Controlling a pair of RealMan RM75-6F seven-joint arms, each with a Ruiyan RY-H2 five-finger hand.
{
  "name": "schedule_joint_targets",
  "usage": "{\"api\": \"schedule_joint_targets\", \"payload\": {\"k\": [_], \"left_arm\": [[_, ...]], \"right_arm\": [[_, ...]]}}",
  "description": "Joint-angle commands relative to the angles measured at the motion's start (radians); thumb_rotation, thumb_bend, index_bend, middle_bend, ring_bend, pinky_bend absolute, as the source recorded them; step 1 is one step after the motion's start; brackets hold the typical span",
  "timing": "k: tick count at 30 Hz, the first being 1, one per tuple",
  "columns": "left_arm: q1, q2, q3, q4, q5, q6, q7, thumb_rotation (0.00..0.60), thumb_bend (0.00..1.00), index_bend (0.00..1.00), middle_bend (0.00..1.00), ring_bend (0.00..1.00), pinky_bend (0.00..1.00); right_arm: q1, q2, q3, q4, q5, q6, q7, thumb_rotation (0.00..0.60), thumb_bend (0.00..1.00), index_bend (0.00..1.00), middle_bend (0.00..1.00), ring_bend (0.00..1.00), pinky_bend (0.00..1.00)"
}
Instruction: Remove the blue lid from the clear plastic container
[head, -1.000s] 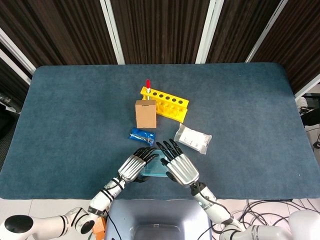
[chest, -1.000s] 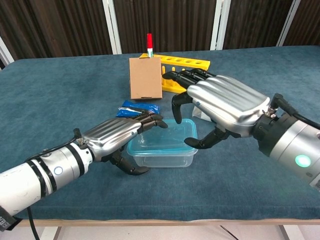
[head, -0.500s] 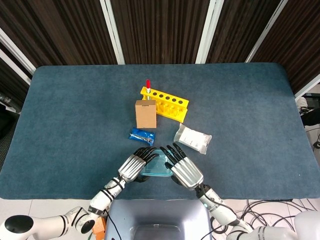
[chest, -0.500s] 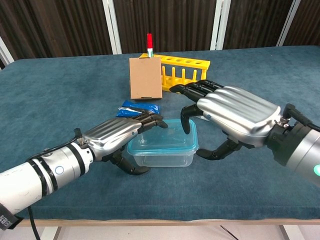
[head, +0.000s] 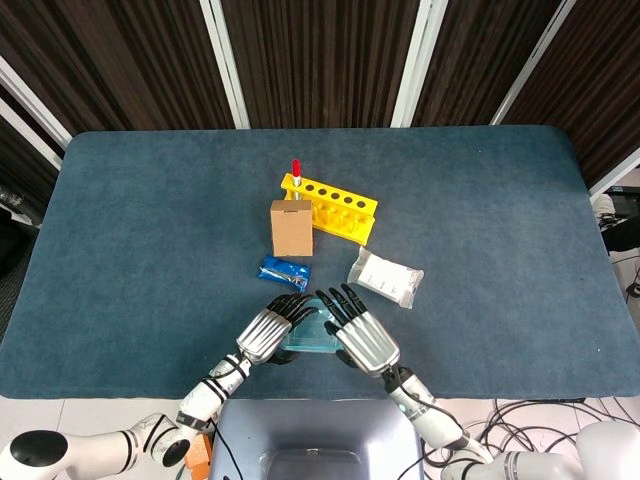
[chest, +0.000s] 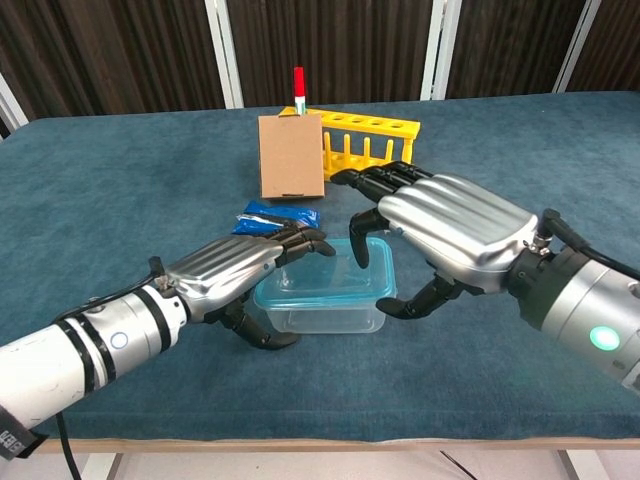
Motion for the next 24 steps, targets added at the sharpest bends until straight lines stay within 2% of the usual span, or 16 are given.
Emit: {"api": "schedule_joint_targets", "payload": {"k": [1, 24], "left_arm": [[0.000, 0.000, 0.000, 0.001, 0.001, 0.001, 0.000, 0.600, 0.30, 0.63, 0.52, 0.25, 0.25], [0.004, 0.015, 0.004, -0.019, 0.004, 0.006, 0.014, 0.600, 0.30, 0.63, 0.53, 0.26, 0.25]], "right_arm": [[0.002, -0.006, 0.002, 0.000, 0.004, -0.003, -0.010, 0.600, 0.18, 0.52, 0.02, 0.00, 0.00], [0.008, -0.011, 0.036, -0.013, 0.012, 0.028, -0.007, 0.600, 0.20, 0.55, 0.04, 0.00, 0.00]]}}
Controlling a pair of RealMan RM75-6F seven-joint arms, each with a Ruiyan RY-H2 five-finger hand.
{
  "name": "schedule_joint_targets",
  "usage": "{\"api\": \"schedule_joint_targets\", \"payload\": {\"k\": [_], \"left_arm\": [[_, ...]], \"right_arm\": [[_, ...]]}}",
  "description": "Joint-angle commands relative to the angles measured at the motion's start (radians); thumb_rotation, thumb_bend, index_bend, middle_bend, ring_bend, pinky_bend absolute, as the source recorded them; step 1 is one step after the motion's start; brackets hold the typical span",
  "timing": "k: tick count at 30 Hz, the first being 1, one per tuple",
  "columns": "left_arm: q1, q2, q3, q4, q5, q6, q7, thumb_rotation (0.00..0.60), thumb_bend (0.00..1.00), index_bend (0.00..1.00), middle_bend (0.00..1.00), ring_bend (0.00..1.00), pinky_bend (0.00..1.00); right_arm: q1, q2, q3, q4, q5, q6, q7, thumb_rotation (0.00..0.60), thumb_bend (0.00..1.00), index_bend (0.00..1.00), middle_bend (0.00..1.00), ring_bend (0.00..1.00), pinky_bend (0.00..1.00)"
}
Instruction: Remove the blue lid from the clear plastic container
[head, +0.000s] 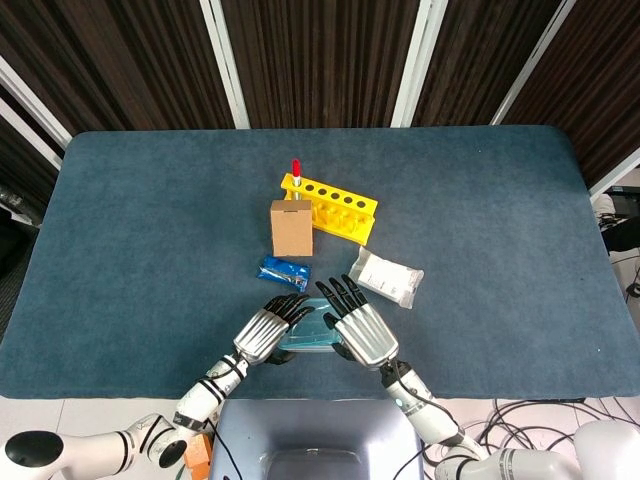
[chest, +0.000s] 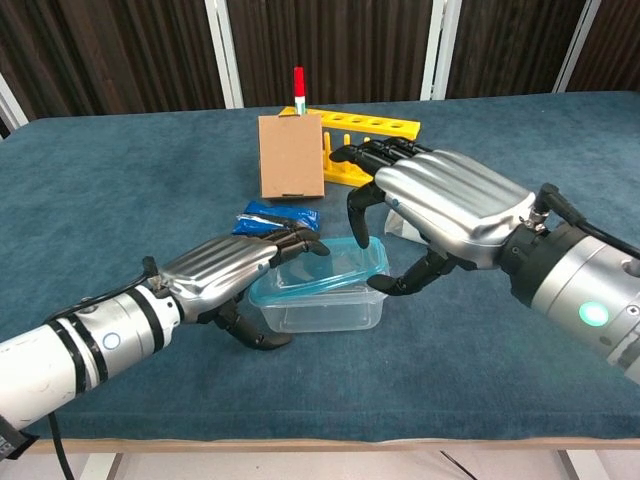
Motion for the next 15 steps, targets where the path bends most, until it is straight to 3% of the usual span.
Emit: {"api": "schedule_joint_targets", "payload": {"k": [1, 8, 15], "left_arm": [[0.000, 0.000, 0.000, 0.000, 0.000, 0.000, 0.001, 0.600, 0.30, 0.63, 0.53, 0.26, 0.25], [0.001, 0.000, 0.000, -0.005, 0.004, 0.007, 0.007, 0.600, 0.30, 0.63, 0.53, 0.26, 0.25], [0.003, 0.002, 0.002, -0.008, 0.007, 0.012, 0.014, 0.600, 0.30, 0.63, 0.53, 0.26, 0.25]], "right_arm": [[0.000, -0.001, -0.001, 0.001, 0.002, -0.001, -0.001, 0.600, 0.20, 0.56, 0.04, 0.00, 0.00], [0.002, -0.020, -0.014, 0.028, 0.001, -0.007, 0.002, 0.600, 0.20, 0.56, 0.05, 0.00, 0.00], [0.008, -0.065, -0.011, 0.070, -0.013, 0.008, 0.017, 0.600, 0.27, 0.59, 0.09, 0.00, 0.00]]}}
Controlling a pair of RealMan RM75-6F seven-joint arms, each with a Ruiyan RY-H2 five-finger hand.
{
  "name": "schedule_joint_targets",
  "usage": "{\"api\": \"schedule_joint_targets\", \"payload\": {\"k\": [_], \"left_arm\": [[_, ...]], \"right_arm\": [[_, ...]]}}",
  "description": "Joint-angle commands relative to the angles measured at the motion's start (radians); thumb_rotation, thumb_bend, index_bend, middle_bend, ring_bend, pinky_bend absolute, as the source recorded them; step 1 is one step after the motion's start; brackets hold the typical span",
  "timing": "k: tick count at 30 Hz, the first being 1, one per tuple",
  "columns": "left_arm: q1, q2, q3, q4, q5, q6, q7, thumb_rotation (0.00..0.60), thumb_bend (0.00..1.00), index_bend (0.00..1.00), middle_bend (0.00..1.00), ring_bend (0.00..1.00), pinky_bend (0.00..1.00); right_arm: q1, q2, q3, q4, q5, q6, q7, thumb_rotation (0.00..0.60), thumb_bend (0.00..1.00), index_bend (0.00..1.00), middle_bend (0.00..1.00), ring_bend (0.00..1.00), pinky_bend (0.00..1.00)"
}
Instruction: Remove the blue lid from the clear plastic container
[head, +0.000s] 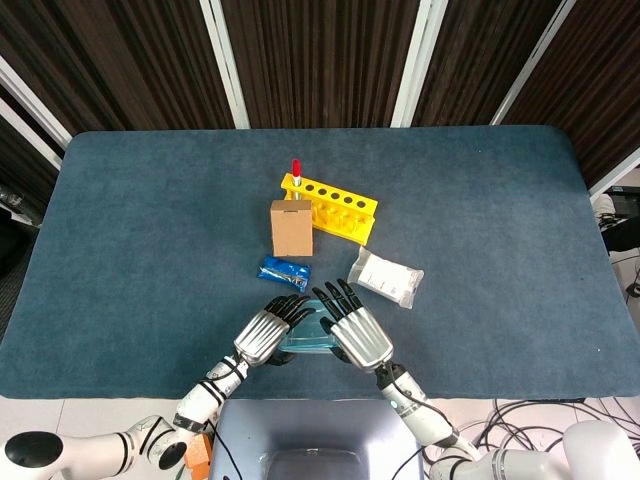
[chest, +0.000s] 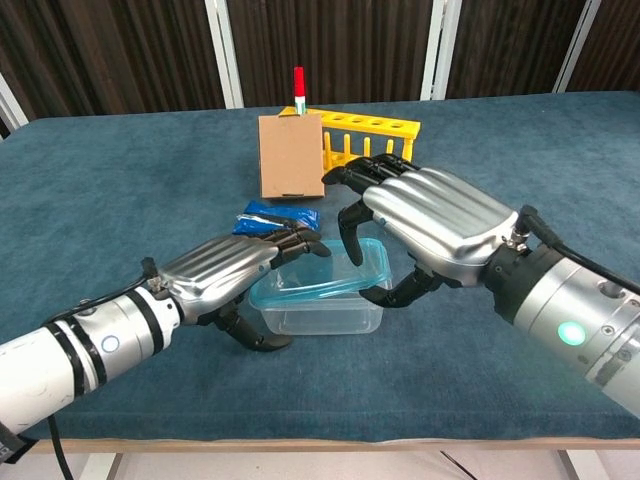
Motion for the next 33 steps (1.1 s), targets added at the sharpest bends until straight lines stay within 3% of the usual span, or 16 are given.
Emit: {"api": "schedule_joint_targets", "payload": {"k": [1, 20, 22, 25, 29, 33], "left_arm": [[0.000, 0.001, -0.001, -0.001, 0.000, 0.001, 0.000, 0.600, 0.30, 0.63, 0.53, 0.26, 0.25], [0.008, 0.014, 0.010, -0.022, 0.025, 0.025, -0.006, 0.600, 0.30, 0.58, 0.50, 0.26, 0.22], [0.010, 0.015, 0.011, -0.023, 0.027, 0.031, -0.005, 0.600, 0.31, 0.52, 0.45, 0.24, 0.20], [0.013, 0.015, 0.010, -0.025, 0.032, 0.041, -0.017, 0.600, 0.31, 0.36, 0.30, 0.17, 0.16], [0.017, 0.016, 0.007, -0.022, 0.043, 0.058, -0.048, 0.600, 0.31, 0.12, 0.09, 0.02, 0.10], [0.022, 0.014, 0.006, -0.009, 0.055, 0.078, -0.068, 0.600, 0.31, 0.02, 0.00, 0.00, 0.07]], "right_arm": [[0.002, -0.018, 0.003, 0.013, -0.010, 0.014, 0.004, 0.600, 0.28, 0.61, 0.10, 0.00, 0.01], [-0.003, -0.061, -0.021, 0.103, -0.049, 0.035, 0.012, 0.600, 0.56, 0.70, 0.17, 0.04, 0.09], [-0.002, -0.061, -0.024, 0.104, -0.062, 0.044, 0.017, 0.600, 0.57, 0.72, 0.19, 0.05, 0.10], [-0.002, -0.053, -0.032, 0.104, -0.091, 0.064, 0.026, 0.600, 0.57, 0.73, 0.20, 0.06, 0.12], [-0.002, -0.035, -0.042, 0.112, -0.147, 0.107, 0.036, 0.600, 0.57, 0.75, 0.22, 0.09, 0.16], [-0.002, -0.023, -0.045, 0.115, -0.174, 0.127, 0.044, 0.600, 0.58, 0.77, 0.23, 0.10, 0.18]]}}
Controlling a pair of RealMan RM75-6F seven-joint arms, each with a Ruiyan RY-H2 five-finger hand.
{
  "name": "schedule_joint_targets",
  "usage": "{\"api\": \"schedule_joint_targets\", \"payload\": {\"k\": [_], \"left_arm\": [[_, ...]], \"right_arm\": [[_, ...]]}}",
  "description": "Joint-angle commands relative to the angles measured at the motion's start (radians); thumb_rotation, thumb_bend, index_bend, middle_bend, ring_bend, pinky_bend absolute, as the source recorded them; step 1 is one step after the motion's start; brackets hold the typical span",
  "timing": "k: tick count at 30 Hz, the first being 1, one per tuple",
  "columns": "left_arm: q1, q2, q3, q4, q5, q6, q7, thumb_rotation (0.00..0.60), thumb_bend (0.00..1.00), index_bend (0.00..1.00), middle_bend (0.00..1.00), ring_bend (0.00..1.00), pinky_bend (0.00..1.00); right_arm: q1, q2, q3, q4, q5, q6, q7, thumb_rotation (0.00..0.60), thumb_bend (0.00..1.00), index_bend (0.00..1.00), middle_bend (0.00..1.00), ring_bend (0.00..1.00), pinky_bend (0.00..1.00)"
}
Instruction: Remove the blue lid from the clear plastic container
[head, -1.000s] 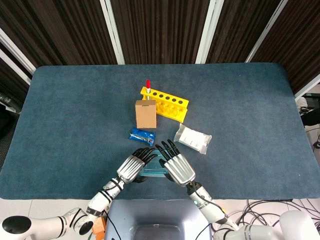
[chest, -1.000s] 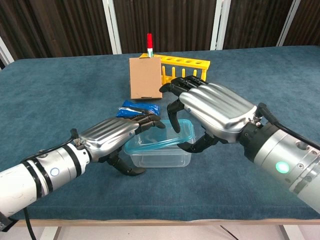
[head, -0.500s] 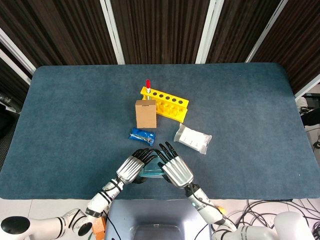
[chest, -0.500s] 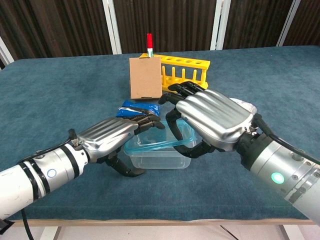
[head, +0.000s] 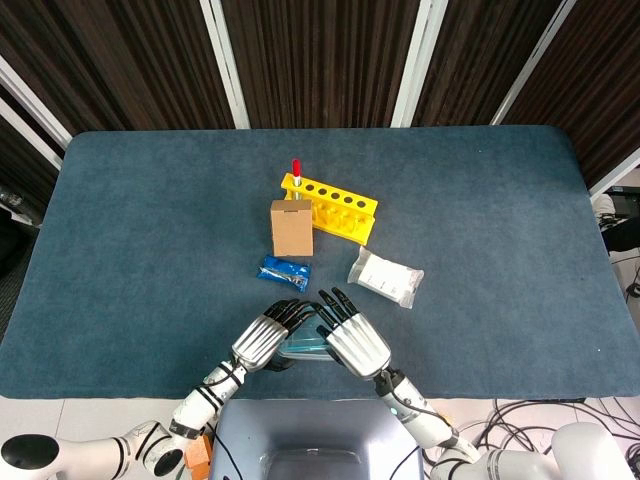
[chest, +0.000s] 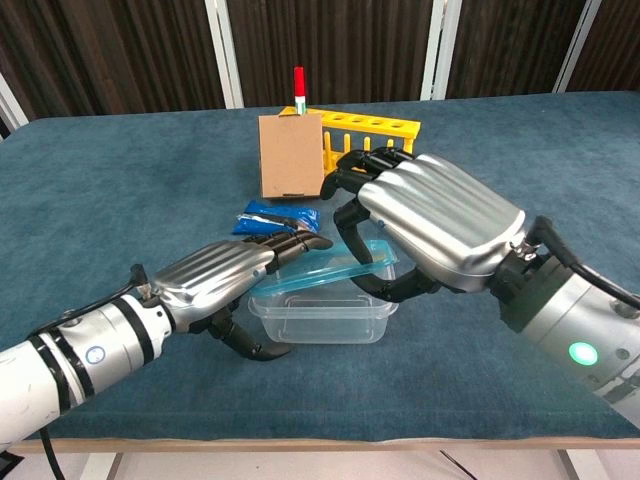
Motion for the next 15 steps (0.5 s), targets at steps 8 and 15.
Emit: {"api": "schedule_joint_targets", "payload": {"k": [8, 15], "left_arm": [[0.013, 0.011, -0.025, 0.007, 0.024, 0.072, -0.049, 0.600, 0.28, 0.00, 0.00, 0.00, 0.02], [0.019, 0.081, -0.048, -0.026, 0.028, 0.105, -0.070, 0.600, 0.28, 0.00, 0.00, 0.00, 0.00]], "right_arm": [[-0.009, 0.064, -0.019, -0.059, -0.066, 0.049, 0.031, 0.600, 0.58, 0.77, 0.23, 0.10, 0.19], [-0.040, 0.164, -0.031, -0.111, -0.095, 0.103, 0.056, 0.600, 0.58, 0.77, 0.23, 0.11, 0.20]]}}
